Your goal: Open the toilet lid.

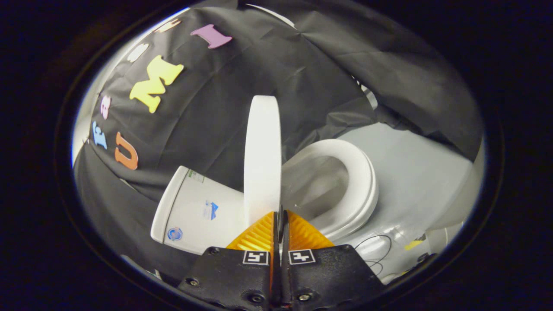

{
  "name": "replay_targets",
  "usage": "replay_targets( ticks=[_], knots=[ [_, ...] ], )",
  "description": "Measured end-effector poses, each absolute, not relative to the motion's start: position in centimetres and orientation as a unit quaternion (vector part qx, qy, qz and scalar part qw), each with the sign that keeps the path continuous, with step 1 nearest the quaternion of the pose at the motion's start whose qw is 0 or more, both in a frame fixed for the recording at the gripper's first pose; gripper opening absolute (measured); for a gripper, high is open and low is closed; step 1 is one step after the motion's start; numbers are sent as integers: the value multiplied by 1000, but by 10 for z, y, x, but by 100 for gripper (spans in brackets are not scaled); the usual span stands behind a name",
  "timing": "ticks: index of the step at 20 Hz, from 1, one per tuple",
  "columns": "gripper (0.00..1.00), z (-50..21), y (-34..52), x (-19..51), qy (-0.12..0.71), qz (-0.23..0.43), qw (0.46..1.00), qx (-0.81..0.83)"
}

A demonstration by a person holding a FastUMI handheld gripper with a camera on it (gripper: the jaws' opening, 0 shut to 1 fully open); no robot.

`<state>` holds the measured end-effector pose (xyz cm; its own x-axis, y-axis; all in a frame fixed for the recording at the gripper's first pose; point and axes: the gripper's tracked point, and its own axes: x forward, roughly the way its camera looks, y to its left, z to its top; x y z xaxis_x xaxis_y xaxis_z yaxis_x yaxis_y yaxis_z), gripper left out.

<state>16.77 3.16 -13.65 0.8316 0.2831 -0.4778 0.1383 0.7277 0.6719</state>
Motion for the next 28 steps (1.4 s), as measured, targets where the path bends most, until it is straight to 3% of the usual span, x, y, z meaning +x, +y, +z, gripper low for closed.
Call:
replay_targets(
  ticks=[28],
  knots=[
    [4, -82, 87, 166, 253, 44, 937, 238]
  ],
)
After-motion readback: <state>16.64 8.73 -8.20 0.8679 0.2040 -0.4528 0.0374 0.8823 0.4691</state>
